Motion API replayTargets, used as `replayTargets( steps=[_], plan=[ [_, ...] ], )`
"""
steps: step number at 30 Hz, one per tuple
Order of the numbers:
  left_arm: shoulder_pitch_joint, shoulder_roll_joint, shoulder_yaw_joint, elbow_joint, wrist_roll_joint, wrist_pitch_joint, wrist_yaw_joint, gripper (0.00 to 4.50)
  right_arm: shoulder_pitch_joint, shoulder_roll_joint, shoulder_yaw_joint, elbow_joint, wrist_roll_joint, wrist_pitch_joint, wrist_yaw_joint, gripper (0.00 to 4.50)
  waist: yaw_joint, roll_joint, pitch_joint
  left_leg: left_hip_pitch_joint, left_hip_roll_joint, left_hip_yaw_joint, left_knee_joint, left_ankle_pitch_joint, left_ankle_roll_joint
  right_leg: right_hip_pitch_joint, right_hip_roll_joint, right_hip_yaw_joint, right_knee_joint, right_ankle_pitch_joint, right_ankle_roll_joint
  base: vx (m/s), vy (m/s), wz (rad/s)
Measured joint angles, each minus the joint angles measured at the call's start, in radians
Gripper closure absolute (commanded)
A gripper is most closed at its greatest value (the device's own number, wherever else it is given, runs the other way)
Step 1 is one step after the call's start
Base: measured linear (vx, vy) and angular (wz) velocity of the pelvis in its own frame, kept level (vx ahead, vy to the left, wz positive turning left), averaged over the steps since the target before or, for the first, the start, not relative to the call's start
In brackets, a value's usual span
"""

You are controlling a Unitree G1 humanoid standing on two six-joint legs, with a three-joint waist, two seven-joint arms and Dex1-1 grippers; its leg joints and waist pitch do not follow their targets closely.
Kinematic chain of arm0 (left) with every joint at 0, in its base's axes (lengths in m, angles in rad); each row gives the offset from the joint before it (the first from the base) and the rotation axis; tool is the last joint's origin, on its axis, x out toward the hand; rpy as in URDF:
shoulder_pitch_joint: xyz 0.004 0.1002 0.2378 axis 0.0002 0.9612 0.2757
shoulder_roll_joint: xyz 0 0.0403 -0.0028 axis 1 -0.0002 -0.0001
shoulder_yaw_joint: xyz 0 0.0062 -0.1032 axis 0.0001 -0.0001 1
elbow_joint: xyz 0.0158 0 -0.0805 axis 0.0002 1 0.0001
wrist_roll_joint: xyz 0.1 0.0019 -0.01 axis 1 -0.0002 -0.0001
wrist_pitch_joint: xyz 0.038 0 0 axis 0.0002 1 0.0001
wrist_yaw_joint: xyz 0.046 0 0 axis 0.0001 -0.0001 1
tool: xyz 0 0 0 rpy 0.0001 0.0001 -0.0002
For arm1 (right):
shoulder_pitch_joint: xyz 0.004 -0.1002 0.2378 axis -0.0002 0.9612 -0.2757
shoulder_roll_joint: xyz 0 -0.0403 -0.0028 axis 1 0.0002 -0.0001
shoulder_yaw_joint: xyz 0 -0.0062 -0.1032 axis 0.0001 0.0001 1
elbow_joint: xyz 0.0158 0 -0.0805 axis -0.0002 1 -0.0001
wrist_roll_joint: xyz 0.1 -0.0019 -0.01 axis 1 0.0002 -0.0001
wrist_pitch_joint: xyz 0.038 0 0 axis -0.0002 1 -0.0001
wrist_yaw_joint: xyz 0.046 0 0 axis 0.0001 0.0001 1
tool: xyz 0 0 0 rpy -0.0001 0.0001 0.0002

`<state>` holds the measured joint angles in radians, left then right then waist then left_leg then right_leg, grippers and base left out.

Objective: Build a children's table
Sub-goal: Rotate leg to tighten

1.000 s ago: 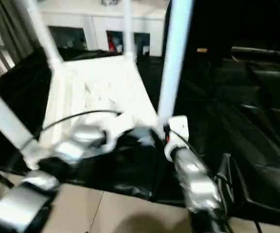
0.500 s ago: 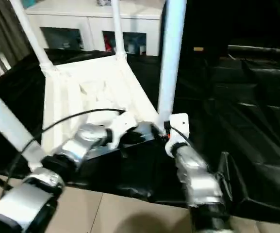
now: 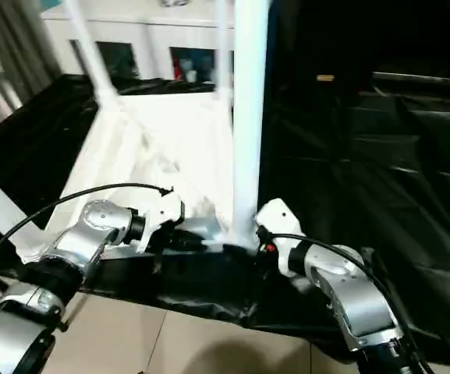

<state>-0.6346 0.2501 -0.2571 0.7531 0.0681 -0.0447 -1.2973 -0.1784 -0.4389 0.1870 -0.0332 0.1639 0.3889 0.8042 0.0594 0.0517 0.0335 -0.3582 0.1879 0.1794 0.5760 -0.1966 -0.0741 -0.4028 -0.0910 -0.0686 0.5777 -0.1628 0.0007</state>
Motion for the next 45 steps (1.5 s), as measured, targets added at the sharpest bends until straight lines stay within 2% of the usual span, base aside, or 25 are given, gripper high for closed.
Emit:
replayTargets(
  steps=[2,3,6,11,17,21,25,28,32,35,40,41,45],
  plan=[
    [0.006,0.005,0.0,-0.011,-0.002,0.005,-0.007,4.5,-0.001,-0.001,0.002,-0.001,0.003,0.002,0.013,0.59,0.0,0.0,0.0,0.0,0.0,0.0,0.0,0.0,0.0,0.0,0.0,0.0,0.0,0.0,0.0,0.0,0.0,0.0],
    [0.008,0.006,0.0,-0.014,-0.002,0.006,-0.007,4.5,-0.002,-0.001,0.004,0.0,0.003,0.002,0.014,0.83,0.0,0.0,0.0,0.0,0.0,0.0,0.0,0.0,0.0,0.0,0.0,0.0,0.0,0.0,0.0,0.0,0.0,0.0],
    [0.008,0.008,0.0,-0.015,-0.002,0.01,-0.008,4.5,-0.01,-0.001,0.003,0.011,0.001,0.002,0.013,0.98,0.0,-0.001,0.0,0.0,0.0,0.0,0.0,0.0,0.0,0.0,0.0,0.0,0.0,0.0,0.0,0.0,0.0,0.0],
    [0.012,0.008,0.0,-0.026,-0.002,0.021,-0.009,4.5,-0.011,0.0,-0.002,0.016,0.002,0.002,0.011,1.55,0.0,-0.002,0.001,0.0,0.0,0.001,0.0,0.0,0.0,0.0,0.0,0.0,0.0,0.0,0.0,0.0,0.0,0.0],
    [0.015,0.008,0.0,-0.033,-0.002,0.029,-0.009,4.5,-0.011,0.001,-0.002,0.018,0.002,0.0,0.01,1.76,0.0,-0.002,0.0,0.0,0.0,0.001,0.0,0.0,0.002,0.0,0.0,0.0,0.0,-0.001,0.0,0.0,0.0,0.0],
    [0.015,0.004,0.0,-0.028,0.001,0.03,0.018,4.5,-0.01,0.04,-0.013,0.045,0.0,-0.017,-0.024,1.78,-0.001,-0.002,0.0,0.001,0.0,0.001,0.001,0.0,0.002,0.0,0.0,0.0,0.001,0.0,0.0,0.0,0.0,0.0],
    [-0.036,-0.07,0.005,0.051,0.041,0.029,0.184,4.5,-0.016,0.18,-0.091,0.12,-0.03,-0.028,-0.262,1.78,-0.015,-0.003,-0.001,0.003,0.0,0.001,0.003,0.0,0.0,0.002,0.0,0.001,0.001,0.001,0.002,0.0,0.0,0.0],
    [-0.072,-0.129,0.004,0.104,0.065,0.044,0.296,4.5,-0.036,0.266,-0.126,0.156,-0.057,-0.022,-0.432,1.78,-0.022,-0.004,-0.001,0.008,-0.001,0.001,0.003,0.0,0.0,0.005,0.0,0.001,0.0,0.0,0.003,0.0,0.0,0.0],
    [-0.117,-0.203,0.003,0.166,0.088,0.07,0.436,4.5,-0.094,0.357,-0.158,0.215,-0.111,-0.006,-0.638,1.78,-0.025,-0.002,-0.002,0.008,-0.001,0.0,0.003,0.0,0.0,0.005,-0.001,0.001,-0.001,0.0,0.003,0.0,0.0,0.0],
    [-0.138,-0.242,0.004,0.198,0.097,0.08,0.508,4.5,-0.125,0.391,-0.179,0.256,-0.136,-0.016,-0.714,1.78,-0.025,0.0,-0.004,0.007,-0.003,-0.001,0.003,0.0,0.0,0.007,-0.001,0.002,-0.001,0.0,0.003,0.0,0.0,0.0],
    [-0.151,-0.257,0.006,0.214,0.101,0.08,0.531,4.5,-0.14,0.391,-0.181,0.29,-0.149,-0.059,-0.733,1.78,-0.025,0.002,-0.005,0.004,-0.003,-0.002,0.001,0.0,0.0,0.007,-0.001,0.001,-0.001,-0.001,0.004,0.0,0.0,0.0],
    [-0.151,-0.257,0.006,0.214,0.101,0.08,0.53,4.5,-0.14,0.392,-0.181,0.291,-0.149,-0.063,-0.732,1.22,-0.025,0.003,-0.005,0.004,-0.003,-0.002,0.001,0.0,0.0,0.007,-0.001,0.001,-0.001,0.0,0.004,0.0,0.0,0.0],
    [-0.15,-0.247,0.007,0.212,0.1,0.071,0.519,4.5,-0.14,0.386,-0.182,0.291,-0.14,-0.067,-0.692,1.02,-0.025,0.002,-0.005,0.002,-0.003,-0.002,0.001,0.0,0.0,0.005,-0.001,0.001,-0.001,0.0,0.004,0.0,0.0,0.0]
  ],
)
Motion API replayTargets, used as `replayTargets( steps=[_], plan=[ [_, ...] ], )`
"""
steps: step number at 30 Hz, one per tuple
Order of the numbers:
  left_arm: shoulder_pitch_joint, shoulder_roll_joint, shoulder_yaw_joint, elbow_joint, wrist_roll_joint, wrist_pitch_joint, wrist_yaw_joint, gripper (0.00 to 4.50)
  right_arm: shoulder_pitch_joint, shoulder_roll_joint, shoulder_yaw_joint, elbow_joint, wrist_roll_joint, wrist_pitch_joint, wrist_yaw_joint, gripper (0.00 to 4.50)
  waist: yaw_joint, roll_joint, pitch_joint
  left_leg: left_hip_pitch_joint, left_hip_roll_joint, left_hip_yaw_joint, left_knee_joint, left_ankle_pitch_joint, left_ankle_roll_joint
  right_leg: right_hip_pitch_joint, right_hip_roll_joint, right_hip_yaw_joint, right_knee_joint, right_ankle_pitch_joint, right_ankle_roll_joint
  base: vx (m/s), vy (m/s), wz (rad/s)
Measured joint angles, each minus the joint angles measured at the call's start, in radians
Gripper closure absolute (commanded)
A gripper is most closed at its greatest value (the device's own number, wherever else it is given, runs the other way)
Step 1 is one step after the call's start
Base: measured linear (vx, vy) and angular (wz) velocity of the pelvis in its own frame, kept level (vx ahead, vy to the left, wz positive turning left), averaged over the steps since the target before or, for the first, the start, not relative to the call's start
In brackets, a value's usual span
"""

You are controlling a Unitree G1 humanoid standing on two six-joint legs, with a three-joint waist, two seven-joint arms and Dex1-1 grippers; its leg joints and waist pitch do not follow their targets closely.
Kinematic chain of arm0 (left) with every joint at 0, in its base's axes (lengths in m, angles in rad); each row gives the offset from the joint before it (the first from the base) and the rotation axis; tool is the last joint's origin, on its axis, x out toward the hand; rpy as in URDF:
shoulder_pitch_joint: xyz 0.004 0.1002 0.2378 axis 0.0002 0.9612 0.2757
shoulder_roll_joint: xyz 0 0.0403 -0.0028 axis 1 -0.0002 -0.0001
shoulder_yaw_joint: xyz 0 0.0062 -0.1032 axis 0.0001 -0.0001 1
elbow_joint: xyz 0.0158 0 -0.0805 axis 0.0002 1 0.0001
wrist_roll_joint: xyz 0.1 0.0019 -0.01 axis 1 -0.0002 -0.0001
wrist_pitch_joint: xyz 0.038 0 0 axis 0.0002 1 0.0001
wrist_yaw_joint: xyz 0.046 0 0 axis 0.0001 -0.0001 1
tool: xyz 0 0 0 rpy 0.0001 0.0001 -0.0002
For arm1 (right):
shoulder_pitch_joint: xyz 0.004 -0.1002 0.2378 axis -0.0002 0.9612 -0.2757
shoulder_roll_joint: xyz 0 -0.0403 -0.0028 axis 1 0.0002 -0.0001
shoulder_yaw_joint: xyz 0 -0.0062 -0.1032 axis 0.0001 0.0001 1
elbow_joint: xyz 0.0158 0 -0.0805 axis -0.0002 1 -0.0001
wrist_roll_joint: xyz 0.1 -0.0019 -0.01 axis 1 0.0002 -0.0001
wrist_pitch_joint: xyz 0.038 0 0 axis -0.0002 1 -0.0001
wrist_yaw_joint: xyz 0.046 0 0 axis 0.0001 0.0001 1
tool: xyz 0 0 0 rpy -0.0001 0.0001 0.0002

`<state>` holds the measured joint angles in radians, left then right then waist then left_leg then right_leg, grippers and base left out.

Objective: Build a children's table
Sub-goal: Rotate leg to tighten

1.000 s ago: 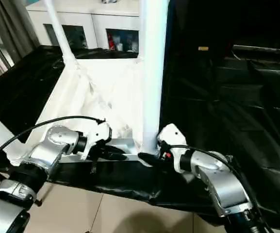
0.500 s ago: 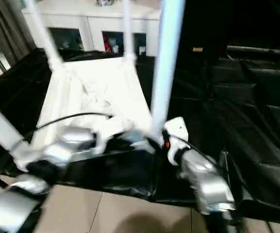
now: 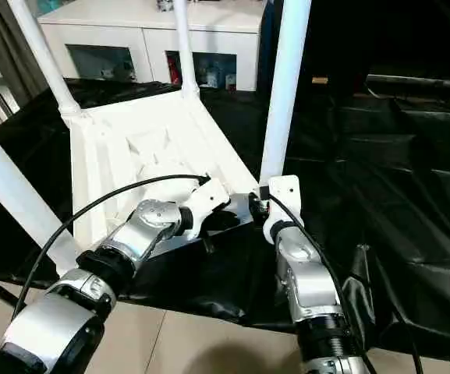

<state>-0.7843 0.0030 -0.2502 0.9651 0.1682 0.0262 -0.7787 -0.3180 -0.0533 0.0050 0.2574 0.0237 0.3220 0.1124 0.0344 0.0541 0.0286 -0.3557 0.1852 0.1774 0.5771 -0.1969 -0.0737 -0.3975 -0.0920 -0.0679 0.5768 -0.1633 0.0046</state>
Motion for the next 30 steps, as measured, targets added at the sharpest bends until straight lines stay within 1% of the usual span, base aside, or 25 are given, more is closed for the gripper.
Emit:
replayTargets(
  steps=[1,2,3,7,8,11,13,16,18,21,22,26,29,30],
  plan=[
    [0.004,0.009,0.0,-0.004,-0.001,-0.007,-0.008,4.5,0.0,-0.01,0.003,-0.002,0.004,0.002,0.023,0.75,-0.001,-0.001,0.0,0.0,0.0,0.0,0.0,0.0,0.0,0.0,0.0,0.0,0.0,0.0,0.0,0.0,0.0,0.0],
    [0.007,0.015,0.0,-0.008,-0.003,-0.008,-0.015,4.5,0.0,-0.018,0.005,-0.002,0.006,0.004,0.044,0.67,-0.002,-0.001,0.001,0.0,0.0,0.0,0.0,0.0,0.0,0.0,0.0,0.0,0.0,0.0,0.0,0.0,0.0,0.0],
    [0.009,0.021,0.0,-0.011,-0.007,-0.009,-0.026,4.5,0.001,-0.028,0.009,-0.007,0.01,0.009,0.067,0.65,-0.003,-0.001,0.001,0.0,0.0,0.0,0.0,0.0,0.0,-0.001,0.0,0.0,0.001,0.0,0.0,0.0,0.0,0.0],
    [0.041,0.084,-0.001,-0.049,-0.024,-0.045,-0.137,4.5,0.023,-0.128,0.063,-0.072,0.057,0.06,0.253,0.65,-0.001,-0.001,0.001,0.0,0.001,0.0,-0.002,0.0,0.0,-0.001,0.001,-0.001,0.001,0.0,0.0,0.0,0.0,0.0],
    [0.046,0.096,0.0,-0.053,-0.029,-0.054,-0.16,4.5,0.026,-0.14,0.071,-0.084,0.061,0.064,0.282,0.65,-0.001,-0.001,0.001,0.0,0.002,0.0,-0.002,0.0,0.0,-0.002,0.001,-0.001,0.001,0.0,0.0,0.0,0.0,0.0],
    [0.074,0.147,0.0,-0.086,-0.054,-0.077,-0.265,4.5,0.05,-0.215,0.113,-0.13,0.075,0.068,0.41,0.65,0.001,-0.002,0.001,-0.001,0.002,0.0,-0.002,0.0,0.0,-0.002,0.001,-0.001,0.001,0.0,0.0,0.0,0.0,0.0],
    [0.098,0.19,0.0,-0.118,-0.077,-0.08,-0.36,4.5,0.063,-0.266,0.147,-0.169,0.099,0.069,0.507,0.65,0.001,-0.002,0.002,-0.002,0.002,0.001,-0.001,0.0,0.0,-0.003,0.001,0.0,0.001,0.001,-0.002,0.0,0.0,0.0],
    [0.111,0.225,0.0,-0.138,-0.096,-0.08,-0.451,4.5,0.078,-0.297,0.17,-0.207,0.115,0.07,0.59,0.65,0.006,-0.004,0.003,-0.002,0.002,0.001,-0.001,0.0,0.0,-0.004,0.001,0.0,0.001,0.001,-0.003,0.0,0.0,0.0],
    [0.114,0.232,0.0,-0.146,-0.097,-0.08,-0.473,4.5,0.079,-0.312,0.177,-0.215,0.127,0.072,0.618,0.65,0.009,-0.004,0.003,-0.002,0.002,0.001,0.001,0.0,0.0,-0.005,0.0,0.0,0.001,0.002,-0.003,0.0,0.0,0.0],
    [0.118,0.241,0.0,-0.155,-0.098,-0.079,-0.483,4.5,0.079,-0.325,0.178,-0.217,0.135,0.078,0.642,0.65,0.009,-0.007,0.004,-0.003,0.002,0.002,0.002,0.0,0.001,-0.005,0.0,0.001,0.001,0.001,-0.003,0.0,0.0,0.0],
    [0.12,0.243,0.0,-0.159,-0.099,-0.079,-0.484,4.5,0.08,-0.33,0.178,-0.217,0.136,0.08,0.649,0.94,0.009,-0.007,0.005,-0.003,0.002,0.002,0.002,0.0,0.001,-0.005,0.0,0.001,0.001,0.001,-0.003,0.0,0.0,0.0],
    [0.127,0.251,0.0,-0.167,-0.105,-0.075,-0.491,4.5,0.08,-0.344,0.179,-0.217,0.139,0.081,0.667,1.05,0.009,-0.007,0.005,-0.003,0.003,0.003,0.001,0.0,0.001,-0.005,0.0,0.0,0.001,0.001,-0.003,0.0,0.0,0.0],
    [0.131,0.253,0.0,-0.175,-0.106,-0.071,-0.495,4.5,0.08,-0.344,0.179,-0.216,0.139,0.081,0.669,1.45,0.009,-0.008,0.005,-0.003,0.003,0.003,0.002,0.0,0.001,-0.005,0.0,0.001,0.001,0.001,-0.003,0.0,0.0,0.0],
    [0.131,0.253,0.0,-0.176,-0.106,-0.071,-0.496,4.5,0.08,-0.344,0.179,-0.215,0.139,0.081,0.668,1.45,0.009,-0.008,0.005,-0.003,0.003,0.003,0.002,0.0,0.001,-0.005,0.0,0.001,0.001,0.001,-0.003,0.0,0.0,0.0]
  ],
)
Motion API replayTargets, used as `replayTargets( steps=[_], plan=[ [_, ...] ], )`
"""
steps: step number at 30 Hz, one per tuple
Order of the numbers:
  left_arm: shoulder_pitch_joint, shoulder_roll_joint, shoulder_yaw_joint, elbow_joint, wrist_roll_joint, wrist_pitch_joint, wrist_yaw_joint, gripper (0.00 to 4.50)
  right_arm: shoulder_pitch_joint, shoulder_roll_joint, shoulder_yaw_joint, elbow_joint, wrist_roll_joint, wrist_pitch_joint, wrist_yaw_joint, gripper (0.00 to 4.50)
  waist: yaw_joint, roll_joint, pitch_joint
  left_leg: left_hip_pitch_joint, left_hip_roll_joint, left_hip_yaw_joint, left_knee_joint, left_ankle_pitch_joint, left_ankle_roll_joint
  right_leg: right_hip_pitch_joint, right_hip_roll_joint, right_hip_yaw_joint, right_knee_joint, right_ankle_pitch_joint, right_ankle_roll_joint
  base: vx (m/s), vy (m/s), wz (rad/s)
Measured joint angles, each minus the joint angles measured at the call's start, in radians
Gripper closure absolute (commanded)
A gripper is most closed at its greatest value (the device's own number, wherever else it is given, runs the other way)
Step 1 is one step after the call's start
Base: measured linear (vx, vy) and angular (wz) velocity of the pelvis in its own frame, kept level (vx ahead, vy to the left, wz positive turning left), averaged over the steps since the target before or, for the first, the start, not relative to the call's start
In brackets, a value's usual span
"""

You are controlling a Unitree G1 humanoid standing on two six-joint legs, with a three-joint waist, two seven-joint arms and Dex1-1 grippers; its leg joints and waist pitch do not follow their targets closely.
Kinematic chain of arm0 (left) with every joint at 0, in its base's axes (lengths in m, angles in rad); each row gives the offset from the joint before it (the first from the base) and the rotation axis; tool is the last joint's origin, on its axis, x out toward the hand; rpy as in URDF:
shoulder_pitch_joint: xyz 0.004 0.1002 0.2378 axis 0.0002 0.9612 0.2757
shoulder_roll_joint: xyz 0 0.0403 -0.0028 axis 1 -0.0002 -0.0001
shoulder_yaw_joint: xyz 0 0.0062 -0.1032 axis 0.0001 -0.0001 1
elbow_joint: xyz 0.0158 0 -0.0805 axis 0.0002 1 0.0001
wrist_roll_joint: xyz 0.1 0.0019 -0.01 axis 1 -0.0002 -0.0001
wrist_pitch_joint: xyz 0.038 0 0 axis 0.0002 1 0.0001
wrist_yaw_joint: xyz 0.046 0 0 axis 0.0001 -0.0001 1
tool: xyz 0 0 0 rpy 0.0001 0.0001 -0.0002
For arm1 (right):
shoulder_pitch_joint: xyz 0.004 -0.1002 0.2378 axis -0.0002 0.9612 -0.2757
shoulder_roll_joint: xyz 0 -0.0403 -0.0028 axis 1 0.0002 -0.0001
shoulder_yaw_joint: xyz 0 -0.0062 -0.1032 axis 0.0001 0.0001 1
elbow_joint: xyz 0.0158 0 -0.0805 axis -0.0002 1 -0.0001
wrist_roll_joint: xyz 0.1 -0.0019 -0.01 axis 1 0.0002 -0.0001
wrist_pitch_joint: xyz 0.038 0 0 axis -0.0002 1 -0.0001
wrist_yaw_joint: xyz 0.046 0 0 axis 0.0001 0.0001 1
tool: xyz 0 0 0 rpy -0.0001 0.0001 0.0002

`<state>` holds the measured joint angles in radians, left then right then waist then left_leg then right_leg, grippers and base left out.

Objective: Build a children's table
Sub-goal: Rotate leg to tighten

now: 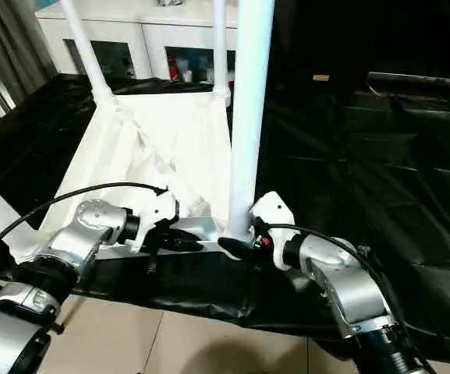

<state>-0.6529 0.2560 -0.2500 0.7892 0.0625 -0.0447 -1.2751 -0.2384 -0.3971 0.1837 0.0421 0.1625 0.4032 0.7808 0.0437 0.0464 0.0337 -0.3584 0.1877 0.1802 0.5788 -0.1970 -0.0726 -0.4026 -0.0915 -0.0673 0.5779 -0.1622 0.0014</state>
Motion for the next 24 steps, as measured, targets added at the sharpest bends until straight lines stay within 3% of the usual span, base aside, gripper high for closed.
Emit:
replayTargets(
  steps=[4,10,19,24],
  plan=[
    [0.0,0.001,0.0,-0.001,0.0,0.002,-0.004,4.5,0.0,0.0,0.0,0.0,-0.001,0.0,0.0,1.75,0.0,0.0,0.0,0.0,0.0,0.0,0.0,0.0,0.0,0.0,0.0,0.0,0.0,0.0,0.0,0.0,0.0,0.0],
    [0.0,-0.001,0.0,0.0,0.0,0.004,0.023,4.5,0.0,0.034,-0.008,0.016,-0.009,-0.011,-0.042,1.81,-0.004,0.0,0.0,0.0,0.0,0.0,0.0,0.0,0.0,0.0,0.0,0.0,0.0,0.0,0.0,0.0,0.0,0.0],
    [-0.094,-0.167,0.002,0.131,0.075,0.036,0.356,4.5,-0.029,0.275,-0.138,0.137,-0.085,-0.044,-0.503,1.83,-0.01,0.002,-0.001,0.005,-0.001,0.0,0.0,0.0,0.0,0.004,0.0,0.0,0.0,-0.001,0.002,0.0,0.0,0.0],
    [-0.128,-0.24,0.0,0.174,0.09,0.067,0.488,4.5,-0.085,0.327,-0.168,0.21,-0.129,-0.06,-0.651,1.83,-0.009,0.008,-0.005,0.006,-0.001,0.0,0.0,0.0,0.0,0.004,-0.001,0.001,-0.001,-0.002,0.004,0.0,0.0,0.0]
  ],
)
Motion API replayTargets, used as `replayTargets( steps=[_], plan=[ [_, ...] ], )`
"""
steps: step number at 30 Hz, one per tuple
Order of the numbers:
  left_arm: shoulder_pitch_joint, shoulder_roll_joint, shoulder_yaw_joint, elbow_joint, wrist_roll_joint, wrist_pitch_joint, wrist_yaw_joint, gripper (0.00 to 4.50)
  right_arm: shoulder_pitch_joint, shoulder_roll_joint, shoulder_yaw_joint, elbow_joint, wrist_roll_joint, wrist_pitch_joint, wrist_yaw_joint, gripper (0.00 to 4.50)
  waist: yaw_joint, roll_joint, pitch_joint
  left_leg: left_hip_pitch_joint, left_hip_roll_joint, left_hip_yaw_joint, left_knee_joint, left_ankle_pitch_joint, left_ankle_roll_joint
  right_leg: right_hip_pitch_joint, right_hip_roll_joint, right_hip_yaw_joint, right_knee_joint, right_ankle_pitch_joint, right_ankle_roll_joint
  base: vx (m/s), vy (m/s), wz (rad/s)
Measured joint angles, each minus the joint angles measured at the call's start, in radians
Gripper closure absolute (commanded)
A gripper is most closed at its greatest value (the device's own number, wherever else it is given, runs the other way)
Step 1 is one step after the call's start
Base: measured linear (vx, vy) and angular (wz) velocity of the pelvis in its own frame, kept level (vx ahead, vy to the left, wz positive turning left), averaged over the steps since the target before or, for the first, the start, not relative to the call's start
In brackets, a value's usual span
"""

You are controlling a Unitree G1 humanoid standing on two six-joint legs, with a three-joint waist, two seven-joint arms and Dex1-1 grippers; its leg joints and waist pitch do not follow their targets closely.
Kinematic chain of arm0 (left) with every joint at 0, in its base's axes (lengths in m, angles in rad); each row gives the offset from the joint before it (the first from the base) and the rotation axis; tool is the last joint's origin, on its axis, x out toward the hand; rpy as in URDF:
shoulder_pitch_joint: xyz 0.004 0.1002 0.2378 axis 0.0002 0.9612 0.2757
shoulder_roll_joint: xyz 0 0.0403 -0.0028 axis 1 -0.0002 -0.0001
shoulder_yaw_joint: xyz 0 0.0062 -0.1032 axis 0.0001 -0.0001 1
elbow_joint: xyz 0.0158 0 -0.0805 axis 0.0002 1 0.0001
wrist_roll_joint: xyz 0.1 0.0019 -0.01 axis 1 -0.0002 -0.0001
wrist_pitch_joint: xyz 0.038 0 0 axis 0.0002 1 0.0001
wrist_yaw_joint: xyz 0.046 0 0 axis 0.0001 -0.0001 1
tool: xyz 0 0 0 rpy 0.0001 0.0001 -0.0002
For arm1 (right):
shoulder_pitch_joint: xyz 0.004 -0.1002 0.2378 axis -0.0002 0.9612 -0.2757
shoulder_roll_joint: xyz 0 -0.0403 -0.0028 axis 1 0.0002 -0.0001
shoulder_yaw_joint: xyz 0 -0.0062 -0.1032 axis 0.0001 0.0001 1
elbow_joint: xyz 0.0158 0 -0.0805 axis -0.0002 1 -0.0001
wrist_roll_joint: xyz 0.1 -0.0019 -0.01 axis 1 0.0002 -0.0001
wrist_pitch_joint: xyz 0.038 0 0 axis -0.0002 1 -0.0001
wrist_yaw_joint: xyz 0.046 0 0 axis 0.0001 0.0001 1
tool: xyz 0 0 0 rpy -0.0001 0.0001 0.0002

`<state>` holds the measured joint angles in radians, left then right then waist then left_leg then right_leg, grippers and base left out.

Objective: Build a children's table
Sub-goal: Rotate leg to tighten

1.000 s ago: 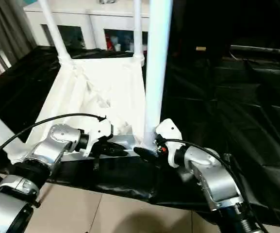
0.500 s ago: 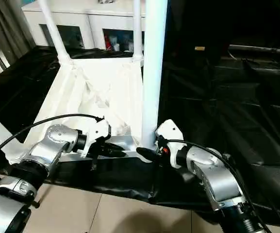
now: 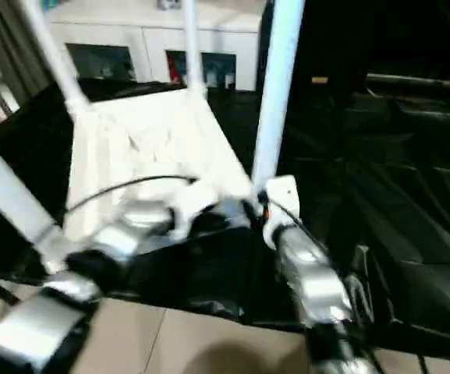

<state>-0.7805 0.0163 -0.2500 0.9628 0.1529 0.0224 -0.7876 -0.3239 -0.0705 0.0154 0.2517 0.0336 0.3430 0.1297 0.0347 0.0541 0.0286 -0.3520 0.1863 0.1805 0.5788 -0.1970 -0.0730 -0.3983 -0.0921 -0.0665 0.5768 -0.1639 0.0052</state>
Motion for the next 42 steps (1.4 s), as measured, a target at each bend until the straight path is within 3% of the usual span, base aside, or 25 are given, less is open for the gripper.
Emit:
replayTargets(
  steps=[5,8,14,20,28,33,34,36,42],
  plan=[
    [-0.012,-0.016,0.006,0.024,0.001,-0.002,0.029,4.5,-0.019,0.016,-0.006,0.027,-0.022,-0.01,-0.037,1.83,0.0,0.004,-0.002,-0.004,0.0,0.0,-0.001,0.0,0.0,0.001,0.0,0.0,0.0,0.001,-0.002,0.0,0.0,0.0],
    [-0.012,-0.015,0.006,0.025,0.002,-0.007,0.027,4.5,-0.018,0.021,-0.012,0.036,-0.018,-0.035,-0.036,1.13,0.0,0.004,-0.002,-0.004,0.0,0.0,-0.001,0.0,0.0,0.0,0.0,0.0,0.0,0.001,-0.002,0.0,0.0,0.0],
    [0.0,0.021,0.008,0.017,-0.003,-0.042,-0.035,4.5,0.003,-0.032,0.016,0.004,-0.001,-0.027,0.093,0.66,-0.003,0.005,-0.002,-0.005,0.0,0.0,-0.003,0.0,0.0,-0.001,0.0,0.0,0.0,0.001,-0.002,0.0,0.0,0.0],
    [0.043,0.114,0.009,-0.017,-0.036,-0.11,-0.213,4.5,0.063,-0.169,0.104,-0.098,0.033,-0.016,0.334,0.66,-0.001,0.005,-0.001,-0.004,0.001,0.0,-0.004,0.0,0.0,-0.002,0.001,-0.001,0.0,-0.001,0.001,0.0,0.0,0.0],
    [0.105,0.218,0.007,-0.106,-0.089,-0.114,-0.473,4.5,0.104,-0.292,0.148,-0.198,0.095,0.002,0.567,0.66,0.007,0.003,0.0,-0.006,0.001,0.0,-0.003,0.0,0.0,-0.003,0.0,-0.001,0.0,0.001,-0.003,0.0,0.0,0.0],
    [0.106,0.233,0.007,-0.11,-0.095,-0.114,-0.495,4.5,0.106,-0.308,0.15,-0.206,0.112,0.006,0.606,0.66,0.007,0.001,0.002,-0.007,0.001,0.0,-0.003,0.0,0.0,-0.004,0.0,-0.001,0.0,0.0,-0.003,0.0,0.0,0.0],
    [0.106,0.234,0.007,-0.11,-0.095,-0.114,-0.495,4.5,0.106,-0.309,0.151,-0.205,0.112,0.006,0.61,0.93,0.007,0.001,0.002,-0.007,0.001,0.0,-0.003,0.0,0.0,-0.004,0.0,-0.001,0.001,0.0,-0.003,0.0,0.0,0.0],
    [0.106,0.235,0.008,-0.111,-0.095,-0.113,-0.494,4.5,0.106,-0.309,0.152,-0.202,0.112,0.006,0.614,0.93,0.007,-0.001,0.003,-0.007,0.001,0.0,-0.003,0.0,0.0,-0.004,0.0,-0.001,0.001,0.0,-0.003,0.0,0.0,0.0],
    [0.111,0.243,0.008,-0.128,-0.097,-0.099,-0.497,4.5,0.105,-0.309,0.161,-0.2,0.112,0.005,0.622,1.49,0.007,-0.003,0.004,-0.006,0.001,0.0,-0.003,0.0,0.0,-0.004,0.0,-0.001,0.001,0.0,-0.003,0.0,0.0,0.0]
  ],
)
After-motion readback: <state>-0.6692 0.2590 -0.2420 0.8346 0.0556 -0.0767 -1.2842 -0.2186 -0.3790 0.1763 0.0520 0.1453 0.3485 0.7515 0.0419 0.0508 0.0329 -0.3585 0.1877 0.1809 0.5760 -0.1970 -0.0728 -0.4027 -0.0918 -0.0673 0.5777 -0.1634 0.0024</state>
